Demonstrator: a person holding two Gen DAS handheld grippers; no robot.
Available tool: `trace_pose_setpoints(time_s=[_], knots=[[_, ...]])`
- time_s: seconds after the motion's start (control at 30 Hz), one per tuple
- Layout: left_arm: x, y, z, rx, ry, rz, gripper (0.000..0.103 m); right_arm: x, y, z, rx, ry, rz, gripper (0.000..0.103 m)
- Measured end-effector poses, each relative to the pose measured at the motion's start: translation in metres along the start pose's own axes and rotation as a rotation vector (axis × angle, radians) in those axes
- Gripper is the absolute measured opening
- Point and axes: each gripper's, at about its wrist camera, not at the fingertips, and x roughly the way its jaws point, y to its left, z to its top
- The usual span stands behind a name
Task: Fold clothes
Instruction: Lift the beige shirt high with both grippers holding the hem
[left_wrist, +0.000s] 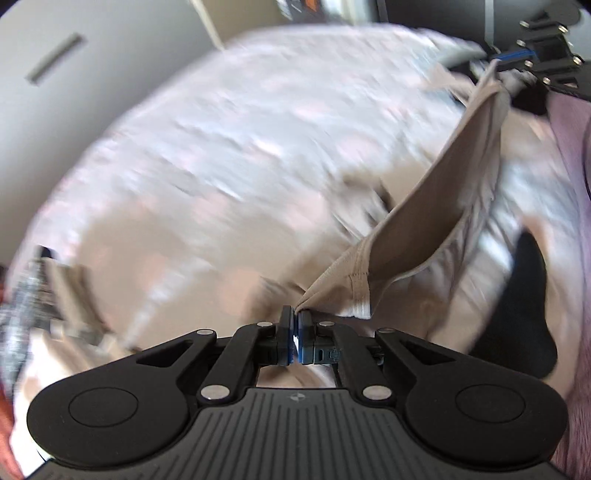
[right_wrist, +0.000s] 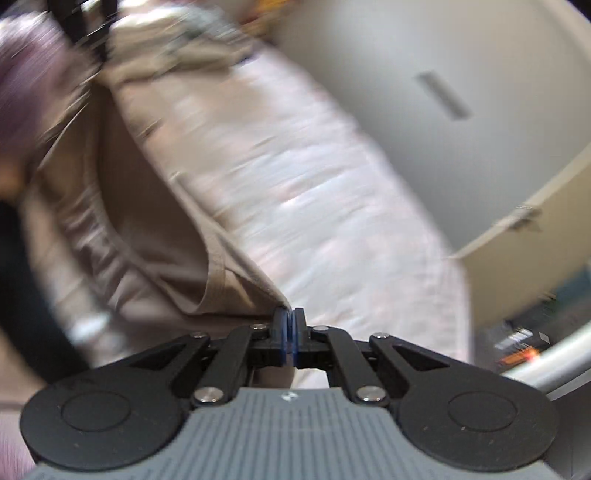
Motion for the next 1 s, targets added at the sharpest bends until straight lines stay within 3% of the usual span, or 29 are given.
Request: trace_pose_setpoints(time_s=[0.23, 0.4, 0.53, 0.63, 0.73, 0.83, 1.0], knots=[[-0.108, 0.037, 0.043, -0.109, -0.285, 0.208, 0.0, -0.051, -0.054, 0.066, 0.136, -0.207, -0.337, 0.002], [-0.199, 0.044, 0.071, -0.185, -0.526, 0.309, 0.0, -0.108, -0.092, 0.103, 0.233, -0.354, -0.499, 0.002], [-0.267, 0.038, 0.085, -0.204, -0.695, 0.323, 0.0, -0.154, -0.113, 0.119, 0.29, -0.421, -0.582, 0.002], [-0.307, 0.029, 0.094, -0.205, -0.793, 0.34, 0.0, -0.166, -0.114, 0.13, 0.32, -0.433, -0.564, 0.002], [-0.319, 0.024, 0.096, -0.197, -0.812, 0.354, 0.0, -0.174, -0.109, 0.132, 0.335, -0.462, -0.586, 0.002], [-0.315, 0.018, 0.095, -0.183, -0.781, 0.355, 0.0, -0.193, -0.109, 0.127, 0.372, -0.511, -0.668, 0.002], [-0.278, -0.001, 0.09, -0.132, -0.702, 0.267, 0.0, -0.225, -0.123, 0.12, 0.465, -0.572, -0.752, 0.002]])
